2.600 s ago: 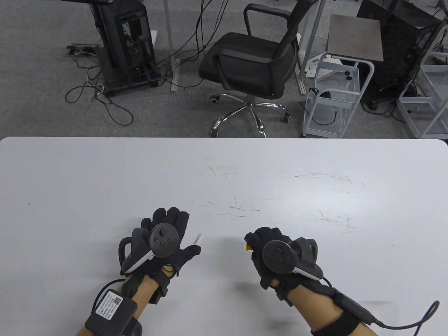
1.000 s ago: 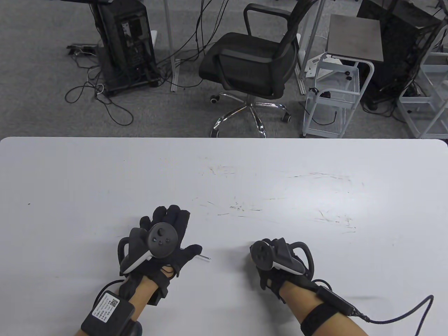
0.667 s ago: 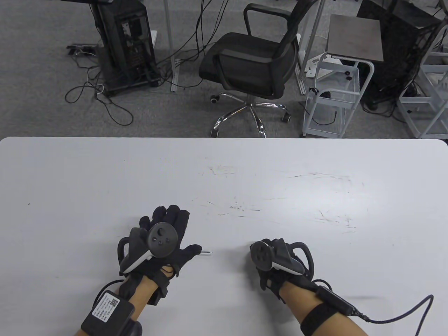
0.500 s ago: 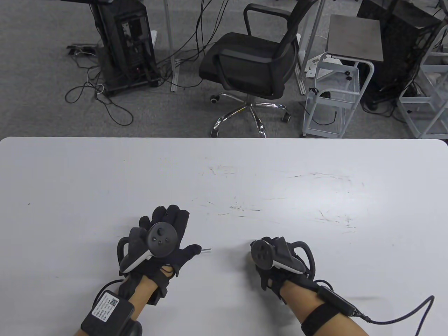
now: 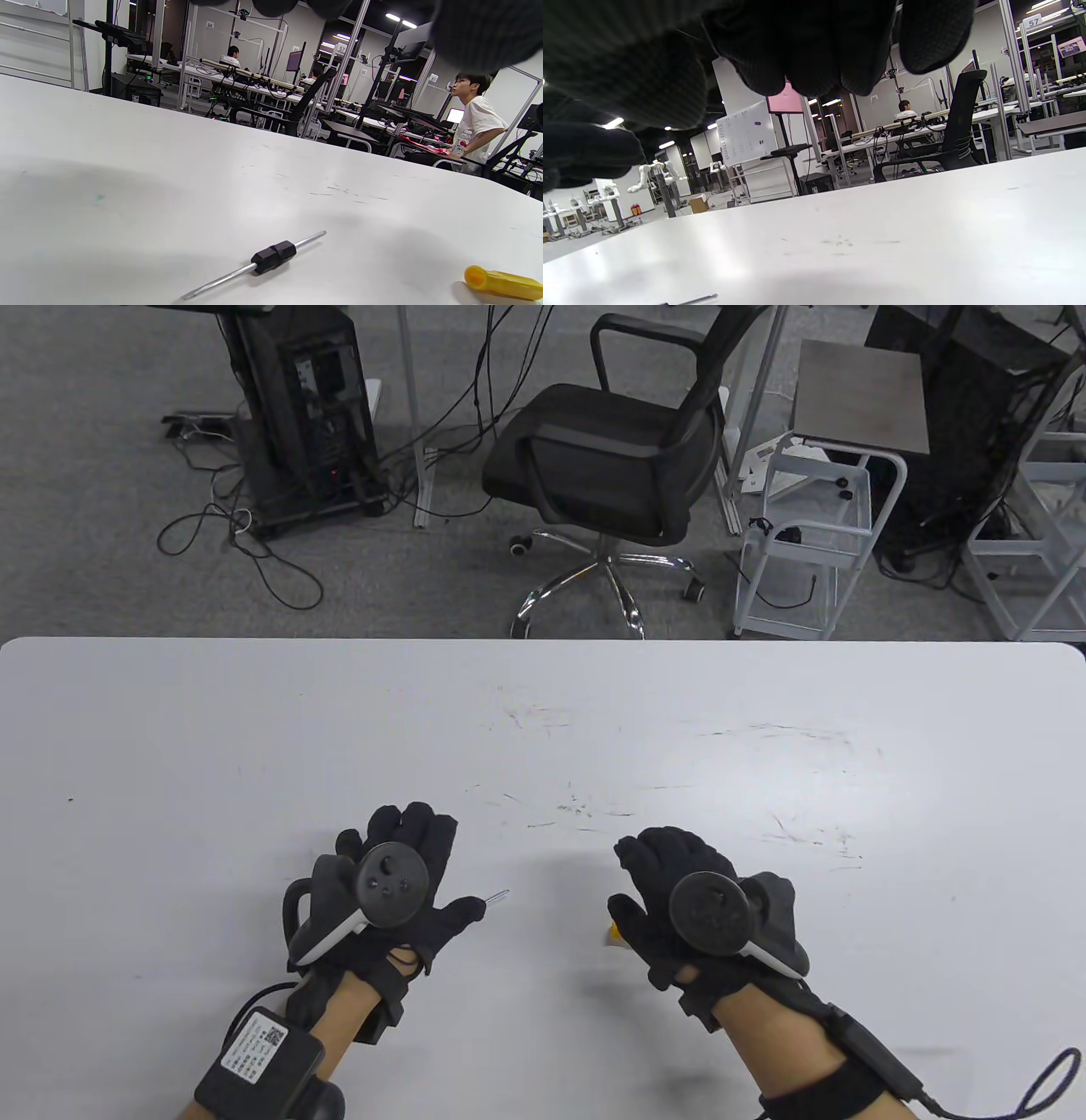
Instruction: Separate screwdriver from screwdriver handle
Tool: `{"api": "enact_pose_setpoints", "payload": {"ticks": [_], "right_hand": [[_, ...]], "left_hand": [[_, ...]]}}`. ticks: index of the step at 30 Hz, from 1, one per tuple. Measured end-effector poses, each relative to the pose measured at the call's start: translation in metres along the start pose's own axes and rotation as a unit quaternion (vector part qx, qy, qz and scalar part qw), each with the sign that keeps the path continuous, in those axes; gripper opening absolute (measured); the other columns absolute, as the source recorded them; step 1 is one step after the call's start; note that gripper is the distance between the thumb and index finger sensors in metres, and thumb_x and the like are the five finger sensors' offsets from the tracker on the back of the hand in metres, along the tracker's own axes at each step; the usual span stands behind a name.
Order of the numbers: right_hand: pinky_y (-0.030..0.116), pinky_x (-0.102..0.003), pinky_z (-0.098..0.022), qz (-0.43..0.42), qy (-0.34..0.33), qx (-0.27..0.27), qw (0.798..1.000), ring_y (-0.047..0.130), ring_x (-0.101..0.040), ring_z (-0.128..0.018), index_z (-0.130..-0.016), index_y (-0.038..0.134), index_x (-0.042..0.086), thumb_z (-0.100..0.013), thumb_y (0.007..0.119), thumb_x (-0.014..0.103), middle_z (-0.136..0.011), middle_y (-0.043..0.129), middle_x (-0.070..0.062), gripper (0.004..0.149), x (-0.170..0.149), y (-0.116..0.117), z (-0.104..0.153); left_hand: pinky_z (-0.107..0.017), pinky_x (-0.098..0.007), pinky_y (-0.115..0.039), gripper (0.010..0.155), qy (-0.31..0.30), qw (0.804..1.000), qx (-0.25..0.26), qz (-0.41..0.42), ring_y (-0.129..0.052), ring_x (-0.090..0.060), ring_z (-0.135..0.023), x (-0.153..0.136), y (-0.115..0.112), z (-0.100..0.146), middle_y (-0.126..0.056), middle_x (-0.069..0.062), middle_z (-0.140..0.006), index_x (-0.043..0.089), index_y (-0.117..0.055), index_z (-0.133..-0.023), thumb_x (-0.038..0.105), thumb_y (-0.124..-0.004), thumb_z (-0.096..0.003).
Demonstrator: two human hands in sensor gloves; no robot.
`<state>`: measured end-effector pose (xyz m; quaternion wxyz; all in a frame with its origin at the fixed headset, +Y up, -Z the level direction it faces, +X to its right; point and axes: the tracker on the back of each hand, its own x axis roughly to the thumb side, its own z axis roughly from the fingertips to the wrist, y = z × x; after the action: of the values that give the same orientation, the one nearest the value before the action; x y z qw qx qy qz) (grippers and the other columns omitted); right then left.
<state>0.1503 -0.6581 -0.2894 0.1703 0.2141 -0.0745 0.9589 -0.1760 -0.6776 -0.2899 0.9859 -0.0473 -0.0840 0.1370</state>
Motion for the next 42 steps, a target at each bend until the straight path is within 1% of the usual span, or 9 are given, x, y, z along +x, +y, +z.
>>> {"api": "enact_pose_setpoints", "payload": {"ticks": [5, 10, 15, 23, 42], "right_hand": [[0.05, -0.067, -0.073, -0.018, -0.009, -0.007, 1.0, 0.052, -0.046, -0.107, -0.108, 0.057, 0.019, -0.052, 0.083, 0.059, -0.113, 0.049, -0.003, 0.074, 0.0002, -0.0055, 0.0039], [0.042, -0.069, -0.075, -0.027, -0.015, -0.002, 1.0, 0.043, -0.046, -0.111, -0.111, 0.052, 0.019, -0.05, 0.082, 0.067, -0.117, 0.04, -0.003, 0.082, 0.0, -0.0051, 0.0049], [0.036, -0.07, -0.075, -0.031, -0.018, 0.003, 0.999, 0.035, -0.046, -0.113, -0.114, 0.044, 0.021, -0.05, 0.081, 0.069, -0.119, 0.034, -0.002, 0.088, -0.0005, -0.0043, 0.0056], [0.034, -0.071, -0.074, -0.028, -0.016, 0.009, 0.999, 0.032, -0.046, -0.113, -0.114, 0.042, 0.022, -0.05, 0.081, 0.069, -0.119, 0.031, -0.002, 0.089, -0.0006, -0.0034, 0.0056], [0.034, -0.071, -0.074, -0.023, -0.017, 0.011, 1.0, 0.032, -0.045, -0.113, -0.114, 0.042, 0.022, -0.05, 0.081, 0.068, -0.119, 0.031, -0.001, 0.088, -0.0003, -0.0015, 0.0054]], "left_hand": [[-0.079, -0.067, -0.027, 0.092, -0.001, 1.0, -0.002, -0.001, -0.028, -0.04, -0.117, -0.0001, -0.0005, -0.0004, -0.026, 0.004, -0.119, 0.037, -0.033, -0.112, 0.073, -0.075, -0.0384], [-0.08, -0.067, -0.027, 0.091, -0.002, 1.0, -0.005, 0.0, -0.027, -0.04, -0.117, -0.0004, -0.0011, -0.0009, -0.026, 0.005, -0.119, 0.037, -0.033, -0.112, 0.073, -0.075, -0.0387], [-0.079, -0.067, -0.027, 0.091, -0.002, 1.0, -0.008, -0.003, -0.027, -0.04, -0.117, -0.0001, -0.0017, -0.0013, -0.026, 0.005, -0.119, 0.038, -0.032, -0.112, 0.073, -0.075, -0.0386], [-0.079, -0.067, -0.027, 0.091, -0.002, 1.0, -0.01, -0.004, -0.027, -0.04, -0.117, -0.0002, -0.0023, -0.0018, -0.026, 0.005, -0.119, 0.038, -0.033, -0.112, 0.073, -0.075, -0.0386], [-0.079, -0.067, -0.027, 0.091, -0.001, 1.0, -0.013, -0.007, -0.027, -0.04, -0.117, -0.0001, -0.0037, -0.0025, -0.026, 0.005, -0.119, 0.038, -0.033, -0.112, 0.073, -0.075, -0.0387]]}}
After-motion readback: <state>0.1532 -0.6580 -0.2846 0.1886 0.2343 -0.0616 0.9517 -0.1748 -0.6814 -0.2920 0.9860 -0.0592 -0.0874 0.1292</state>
